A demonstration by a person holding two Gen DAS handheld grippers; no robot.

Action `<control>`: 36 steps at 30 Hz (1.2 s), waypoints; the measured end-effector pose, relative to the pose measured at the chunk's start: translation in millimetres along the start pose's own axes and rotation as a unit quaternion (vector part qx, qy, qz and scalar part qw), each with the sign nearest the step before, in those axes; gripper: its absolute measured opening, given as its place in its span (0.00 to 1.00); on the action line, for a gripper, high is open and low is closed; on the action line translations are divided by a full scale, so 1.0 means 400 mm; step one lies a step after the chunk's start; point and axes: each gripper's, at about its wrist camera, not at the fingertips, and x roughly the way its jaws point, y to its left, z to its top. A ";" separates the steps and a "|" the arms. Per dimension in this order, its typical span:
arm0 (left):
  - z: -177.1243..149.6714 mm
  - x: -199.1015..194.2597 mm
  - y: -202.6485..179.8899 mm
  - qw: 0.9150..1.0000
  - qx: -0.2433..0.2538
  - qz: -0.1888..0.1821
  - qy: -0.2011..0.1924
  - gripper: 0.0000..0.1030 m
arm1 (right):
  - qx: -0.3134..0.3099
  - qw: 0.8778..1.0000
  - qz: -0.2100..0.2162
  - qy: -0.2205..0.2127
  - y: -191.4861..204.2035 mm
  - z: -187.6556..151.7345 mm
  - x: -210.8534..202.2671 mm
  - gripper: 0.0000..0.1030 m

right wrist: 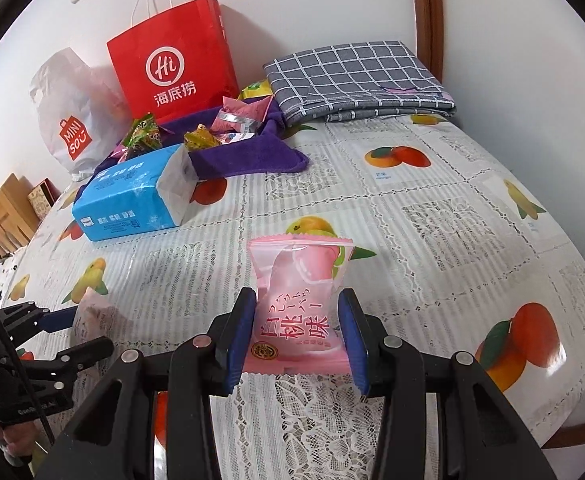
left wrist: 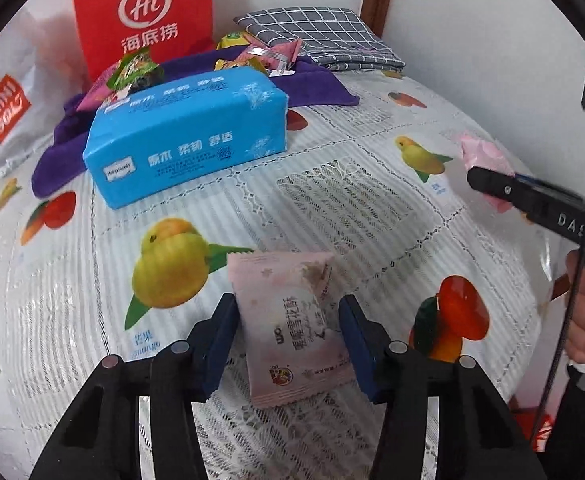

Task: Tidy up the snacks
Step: 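Grasp the pink biscuit packet with the left tool while the right tool holds the peach candy, then carry the biscuit packet and peach candy bag onto the purple towel with both tools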

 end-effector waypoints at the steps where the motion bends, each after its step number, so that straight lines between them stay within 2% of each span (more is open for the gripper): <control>1: -0.001 -0.001 0.005 1.000 -0.002 -0.003 0.000 0.49 | 0.000 1.000 0.001 0.000 0.001 -0.001 -0.001 0.41; 4: -0.004 0.002 0.002 1.000 0.001 0.000 -0.003 0.50 | -0.005 1.000 0.003 -0.001 0.010 -0.002 -0.002 0.41; 9: -0.010 0.008 -0.030 0.999 0.026 0.040 -0.014 0.50 | -0.016 1.000 0.005 -0.001 0.026 -0.004 -0.006 0.41; 11: -0.008 0.006 -0.030 0.999 0.023 0.035 -0.016 0.41 | -0.020 1.000 0.005 -0.001 0.032 -0.007 -0.009 0.41; 12: -0.008 0.005 -0.027 0.999 0.022 0.035 -0.017 0.41 | -0.022 1.000 0.005 -0.001 0.036 -0.010 -0.010 0.41; 14: -0.009 0.003 -0.020 0.999 0.021 0.029 -0.018 0.39 | -0.026 1.000 0.006 0.000 0.043 -0.015 -0.011 0.41; 24: -0.026 -0.022 0.072 0.998 -0.012 0.062 -0.027 0.39 | -0.048 0.999 0.006 0.011 0.097 -0.031 0.015 0.41; 36: -0.026 -0.061 0.161 0.997 -0.064 0.033 -0.034 0.38 | -0.068 0.998 0.007 0.014 0.173 -0.012 0.013 0.41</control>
